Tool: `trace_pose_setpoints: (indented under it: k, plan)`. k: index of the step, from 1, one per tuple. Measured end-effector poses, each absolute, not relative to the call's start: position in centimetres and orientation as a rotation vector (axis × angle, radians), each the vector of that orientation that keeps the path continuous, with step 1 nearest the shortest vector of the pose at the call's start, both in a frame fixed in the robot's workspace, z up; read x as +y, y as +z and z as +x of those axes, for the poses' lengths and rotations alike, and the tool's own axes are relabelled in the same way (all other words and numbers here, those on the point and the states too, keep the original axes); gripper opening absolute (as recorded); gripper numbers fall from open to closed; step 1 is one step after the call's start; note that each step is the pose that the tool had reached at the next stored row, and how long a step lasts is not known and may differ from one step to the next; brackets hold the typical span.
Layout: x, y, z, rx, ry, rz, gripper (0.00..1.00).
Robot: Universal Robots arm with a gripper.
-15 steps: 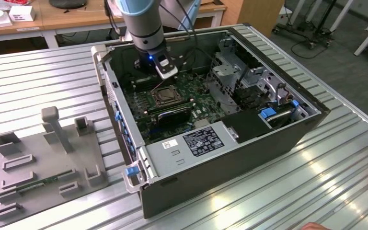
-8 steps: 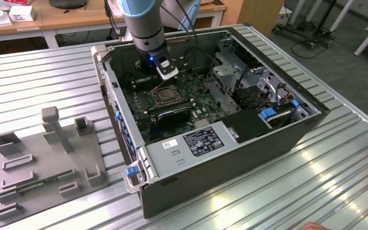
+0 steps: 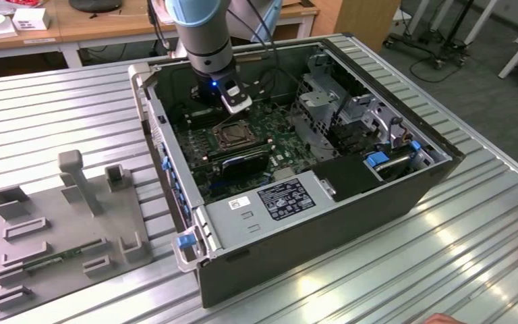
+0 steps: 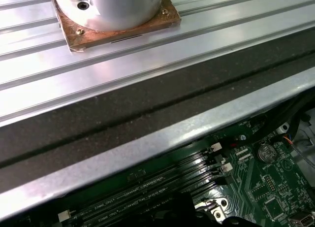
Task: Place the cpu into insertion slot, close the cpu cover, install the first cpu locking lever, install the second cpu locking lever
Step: 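Install the first cpu locking lever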
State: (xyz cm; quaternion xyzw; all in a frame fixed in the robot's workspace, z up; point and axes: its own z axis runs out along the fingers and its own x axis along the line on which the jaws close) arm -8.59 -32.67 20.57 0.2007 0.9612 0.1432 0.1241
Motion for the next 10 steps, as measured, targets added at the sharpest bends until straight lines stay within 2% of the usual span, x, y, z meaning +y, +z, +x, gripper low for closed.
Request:
trace_pose_setpoints:
  k: [10]
  plan:
    - [-32.66, 20.41, -8.58, 2.802, 0.418, 0.585, 0.10]
